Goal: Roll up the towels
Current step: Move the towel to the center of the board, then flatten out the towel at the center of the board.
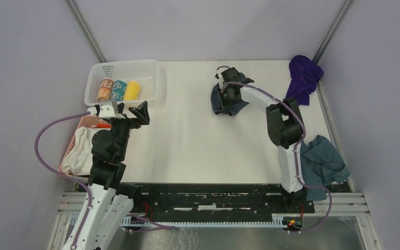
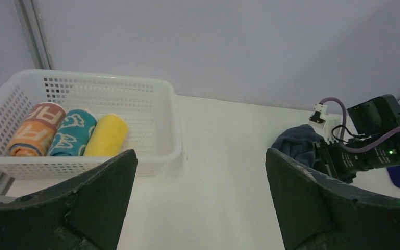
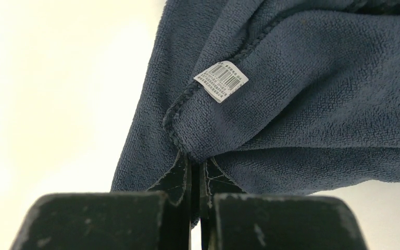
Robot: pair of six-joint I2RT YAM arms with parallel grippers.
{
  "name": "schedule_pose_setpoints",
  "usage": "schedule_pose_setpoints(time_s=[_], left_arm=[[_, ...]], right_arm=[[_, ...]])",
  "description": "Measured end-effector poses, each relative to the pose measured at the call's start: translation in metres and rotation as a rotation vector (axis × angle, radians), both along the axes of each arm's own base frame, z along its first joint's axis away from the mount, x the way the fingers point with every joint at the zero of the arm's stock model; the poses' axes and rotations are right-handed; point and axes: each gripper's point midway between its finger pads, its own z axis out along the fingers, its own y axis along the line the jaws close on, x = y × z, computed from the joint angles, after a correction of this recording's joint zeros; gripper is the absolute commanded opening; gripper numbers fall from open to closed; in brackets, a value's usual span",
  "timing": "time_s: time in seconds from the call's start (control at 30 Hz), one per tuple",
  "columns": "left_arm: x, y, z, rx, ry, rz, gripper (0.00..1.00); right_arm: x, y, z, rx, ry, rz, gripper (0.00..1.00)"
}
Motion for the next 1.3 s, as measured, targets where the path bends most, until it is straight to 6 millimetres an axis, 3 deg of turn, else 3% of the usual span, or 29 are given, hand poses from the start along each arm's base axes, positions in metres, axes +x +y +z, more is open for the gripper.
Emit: schedule_pose_setpoints(time_s=[0.07,0.13,0.2,0.3,0.43,0.57,0.67,0.8,0.87,1.03,1.3], left_arm=[[0.001,-0.004,-0.001,0.001,0.008,-0.02,0.99],[0.003,-0.011,0.0,-0.009,0.018,-0.057,0.99],[0.004,-0.016,0.0,-0.018,0.028,-0.081,1.0],[0.007,-0.026,-0.004,-0.053,0.061,-0.126,0.98],[0.008,-0.04,-0.018,-0.115,0.125,-0.189,0.96],[0.011,-0.054,-0.032,-0.173,0.194,-0.247,0.93],[0.015,-0.069,-0.051,-0.226,0.279,-0.294,0.91],[0.017,-0.092,-0.093,-0.274,0.429,-0.348,0.89],[0.015,-0.11,-0.124,-0.279,0.533,-0.375,0.89],[-0.003,-0.156,-0.188,-0.224,0.749,-0.433,0.89],[-0.024,-0.204,-0.253,-0.065,0.929,-0.454,0.86]], right_arm=[[-0.027,0.022,0.002,0.014,0.011,0.041,0.09],[-0.068,0.045,0.005,0.02,0.032,0.096,0.18],[-0.091,0.058,0.008,0.028,0.041,0.135,0.25],[-0.127,0.07,0.017,0.033,0.043,0.193,0.4],[-0.158,0.071,0.04,0.051,0.012,0.234,0.48],[-0.172,0.059,0.062,0.067,-0.035,0.228,0.54],[-0.174,0.053,0.065,0.068,-0.051,0.22,0.57],[-0.178,0.046,0.05,0.044,-0.039,0.208,0.58],[-0.18,0.042,0.043,0.029,-0.035,0.2,0.58],[-0.18,0.041,0.023,0.017,-0.015,0.18,0.58],[-0.188,0.029,-0.007,-0.036,0.027,0.145,0.6]])
